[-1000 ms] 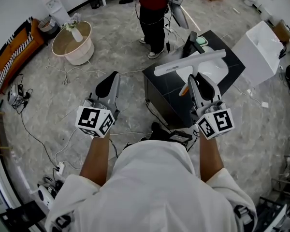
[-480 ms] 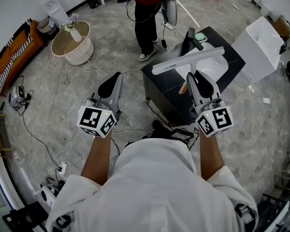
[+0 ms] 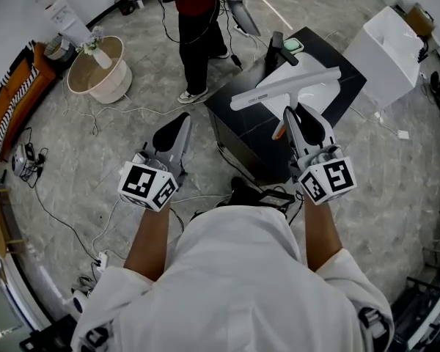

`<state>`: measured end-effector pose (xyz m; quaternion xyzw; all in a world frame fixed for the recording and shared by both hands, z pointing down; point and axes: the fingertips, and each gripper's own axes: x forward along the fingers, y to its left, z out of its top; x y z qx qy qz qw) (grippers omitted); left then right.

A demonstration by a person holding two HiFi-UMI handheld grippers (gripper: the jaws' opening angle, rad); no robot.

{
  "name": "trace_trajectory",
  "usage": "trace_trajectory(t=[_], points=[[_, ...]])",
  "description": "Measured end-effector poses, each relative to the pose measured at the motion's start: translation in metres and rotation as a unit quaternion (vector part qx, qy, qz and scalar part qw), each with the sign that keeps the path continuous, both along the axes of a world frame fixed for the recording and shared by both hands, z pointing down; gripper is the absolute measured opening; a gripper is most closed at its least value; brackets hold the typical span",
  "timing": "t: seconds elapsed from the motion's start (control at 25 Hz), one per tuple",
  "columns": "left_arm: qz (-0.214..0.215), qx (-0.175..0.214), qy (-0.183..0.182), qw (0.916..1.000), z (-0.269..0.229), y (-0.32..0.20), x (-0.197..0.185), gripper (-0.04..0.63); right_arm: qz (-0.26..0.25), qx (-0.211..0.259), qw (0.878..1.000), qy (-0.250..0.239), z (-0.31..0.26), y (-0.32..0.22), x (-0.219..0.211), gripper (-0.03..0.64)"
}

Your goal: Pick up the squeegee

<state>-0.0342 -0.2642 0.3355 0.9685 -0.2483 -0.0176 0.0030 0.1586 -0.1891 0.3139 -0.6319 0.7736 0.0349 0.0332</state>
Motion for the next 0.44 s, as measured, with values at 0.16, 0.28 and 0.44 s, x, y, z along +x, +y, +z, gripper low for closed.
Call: trace_trajectory(t=[0.16, 0.28, 0.44], points=[[0.010, -0.005, 0.000, 0.9999, 0.006, -0.004, 0.009, 0.015, -0.006, -0.005, 1.000, 0.002, 0.007, -0.007, 0.001, 0.074], [0.012, -0.009, 0.001, 0.9999, 0.011, -0.009, 0.012, 0.015, -0.008, -0.012, 1.000, 0.000, 0.013, -0.014, 0.004, 0.074], [0.015, -0.012, 0.004, 0.9998, 0.015, -0.018, 0.017, 0.015, -0.011, -0.017, 1.000, -0.004, 0.018, -0.025, 0.012, 0.074]])
